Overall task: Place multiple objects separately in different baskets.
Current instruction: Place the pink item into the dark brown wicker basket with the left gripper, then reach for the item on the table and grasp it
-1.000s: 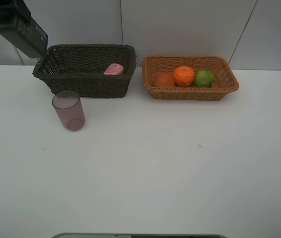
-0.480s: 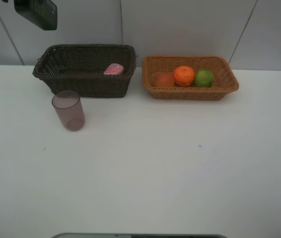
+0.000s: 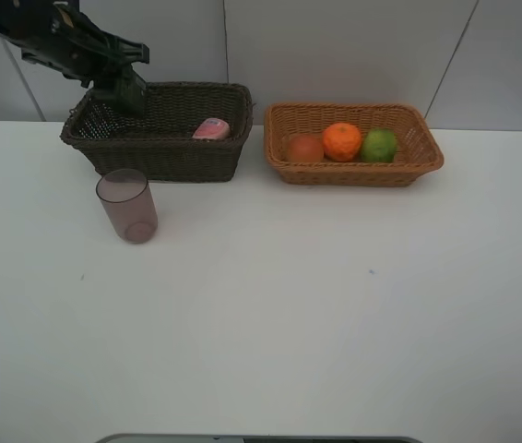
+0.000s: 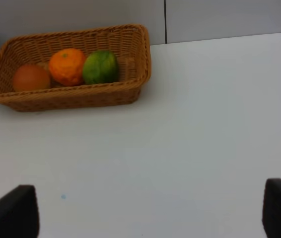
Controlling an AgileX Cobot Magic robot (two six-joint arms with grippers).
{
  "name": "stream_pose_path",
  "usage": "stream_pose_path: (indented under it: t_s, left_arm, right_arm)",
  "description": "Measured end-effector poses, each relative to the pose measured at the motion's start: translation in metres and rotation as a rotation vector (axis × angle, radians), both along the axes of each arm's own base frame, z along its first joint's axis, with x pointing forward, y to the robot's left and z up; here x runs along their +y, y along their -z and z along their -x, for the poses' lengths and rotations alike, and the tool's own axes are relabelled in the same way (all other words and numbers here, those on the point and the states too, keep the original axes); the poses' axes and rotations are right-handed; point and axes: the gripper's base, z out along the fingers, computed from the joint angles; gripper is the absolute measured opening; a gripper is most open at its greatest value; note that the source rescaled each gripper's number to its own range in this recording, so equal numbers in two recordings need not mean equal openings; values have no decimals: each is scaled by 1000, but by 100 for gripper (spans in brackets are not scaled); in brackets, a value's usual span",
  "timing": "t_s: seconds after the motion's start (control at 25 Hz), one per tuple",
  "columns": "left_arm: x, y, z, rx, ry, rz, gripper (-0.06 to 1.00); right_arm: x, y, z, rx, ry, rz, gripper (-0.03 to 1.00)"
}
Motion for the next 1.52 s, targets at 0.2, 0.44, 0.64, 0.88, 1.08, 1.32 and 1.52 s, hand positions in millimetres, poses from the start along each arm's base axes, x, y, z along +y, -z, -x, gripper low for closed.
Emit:
stream_pose_path:
  t_s: [0.2,0.44,0.64,0.88,1.08,1.32,1.52]
  left_arm:
    - [-3,25,-8,10,0,16,46]
    - [-13,43,-9,30,24,15,46]
    - [-21,55,-8,65,40,7,46]
    - [-24,56,-7,71,45,5,46]
    - [-23,47,-6,65,43,5,78]
    - [-22,16,0,23,39,12,100]
    - [-21,-17,14,41,32,-1,100]
  right_arm:
    - [0,0,0,0,0,0,100]
    - [0,0,0,0,0,0,100]
    - [0,0,0,0,0,0,100]
    - [0,0,0,0,0,0,100]
    - [0,0,0,0,0,0,100]
    - [0,0,0,0,0,0,100]
    - [0,0,0,0,0,0,100]
